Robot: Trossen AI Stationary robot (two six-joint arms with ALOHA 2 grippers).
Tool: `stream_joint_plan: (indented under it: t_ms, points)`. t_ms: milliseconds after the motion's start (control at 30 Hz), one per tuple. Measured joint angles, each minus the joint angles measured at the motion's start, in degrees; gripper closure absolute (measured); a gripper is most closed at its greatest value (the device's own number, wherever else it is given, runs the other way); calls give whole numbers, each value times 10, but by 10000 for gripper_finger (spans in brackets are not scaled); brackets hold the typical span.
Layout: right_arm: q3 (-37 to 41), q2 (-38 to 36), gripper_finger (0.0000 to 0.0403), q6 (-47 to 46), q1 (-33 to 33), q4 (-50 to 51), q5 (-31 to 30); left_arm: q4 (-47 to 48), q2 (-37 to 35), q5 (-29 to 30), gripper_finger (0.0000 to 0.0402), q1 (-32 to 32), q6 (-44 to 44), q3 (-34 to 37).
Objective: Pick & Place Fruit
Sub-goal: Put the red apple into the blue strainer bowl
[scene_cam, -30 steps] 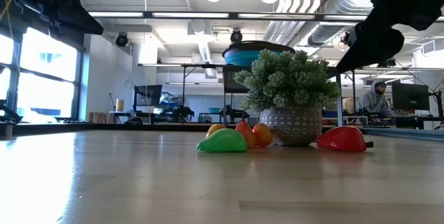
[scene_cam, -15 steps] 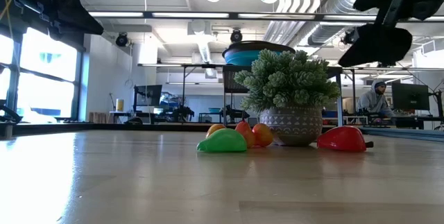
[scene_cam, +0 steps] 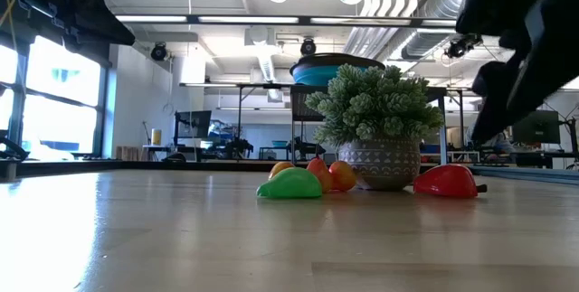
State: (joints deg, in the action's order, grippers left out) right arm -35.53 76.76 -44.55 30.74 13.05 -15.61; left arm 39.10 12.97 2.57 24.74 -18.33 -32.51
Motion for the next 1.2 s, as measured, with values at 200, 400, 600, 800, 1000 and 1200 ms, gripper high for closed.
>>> stream_joint_plan:
  t_ms: [200,400,600,800,1000,1200]
  points:
    - [1,39,34,18,0,6,-54,0,0,0,358,0,0,0]
    - [1,53,34,12,-1,5,-101,0,0,0,358,0,0,0]
    - [1,53,34,11,-18,3,-103,0,0,0,358,0,0,0]
    - [1,53,34,7,-37,0,-91,0,0,0,358,0,0,0]
    - [1,62,34,12,-43,-19,-85,0,0,0,358,0,0,0]
    - [1,111,34,12,-43,-52,-67,2,0,1,358,0,0,0]
